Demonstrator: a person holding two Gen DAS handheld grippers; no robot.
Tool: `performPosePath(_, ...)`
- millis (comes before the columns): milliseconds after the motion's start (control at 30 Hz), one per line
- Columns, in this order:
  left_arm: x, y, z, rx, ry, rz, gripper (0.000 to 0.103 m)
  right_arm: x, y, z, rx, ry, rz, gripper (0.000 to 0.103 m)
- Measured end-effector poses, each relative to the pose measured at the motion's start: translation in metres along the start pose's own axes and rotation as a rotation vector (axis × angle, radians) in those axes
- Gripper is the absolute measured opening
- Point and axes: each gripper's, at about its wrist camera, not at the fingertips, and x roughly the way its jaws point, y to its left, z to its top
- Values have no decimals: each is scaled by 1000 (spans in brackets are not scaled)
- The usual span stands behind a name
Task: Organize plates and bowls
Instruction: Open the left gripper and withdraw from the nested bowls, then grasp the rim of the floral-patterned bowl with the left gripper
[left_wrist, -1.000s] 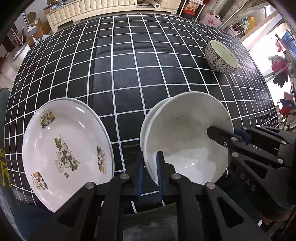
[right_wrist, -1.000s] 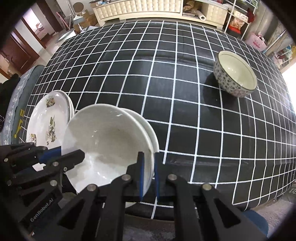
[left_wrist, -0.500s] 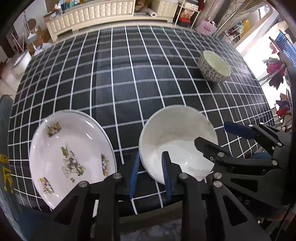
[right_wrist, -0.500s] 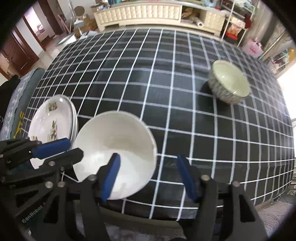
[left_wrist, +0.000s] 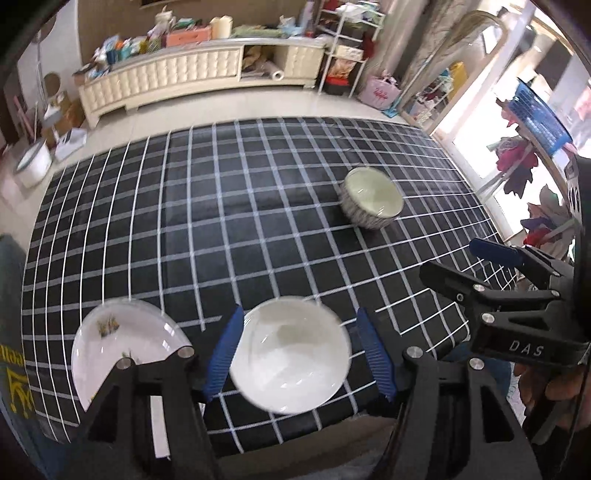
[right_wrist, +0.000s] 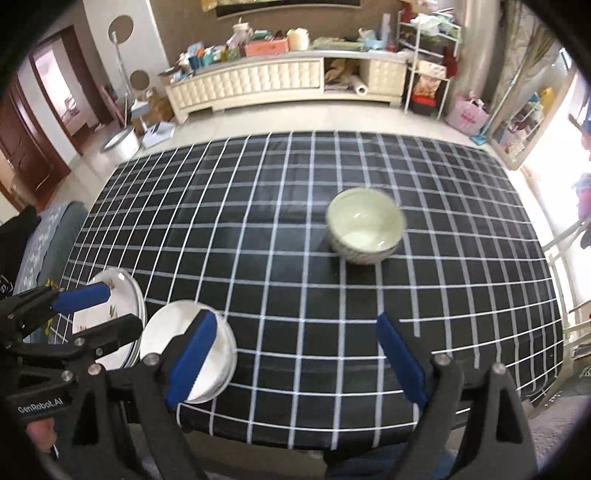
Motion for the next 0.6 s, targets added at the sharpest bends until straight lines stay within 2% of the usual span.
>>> performPosePath(133, -2, -27, 20, 62, -28, 11, 61, -10, -23, 9, 28, -30, -16, 91)
performPosePath(467, 26, -67, 70, 90, -2, -6, 61, -7, -72, 32, 77, -40, -41, 91)
performPosePath(600, 43, -77, 92, 102, 9, 9, 61, 1, -91, 42, 96, -27, -47, 91)
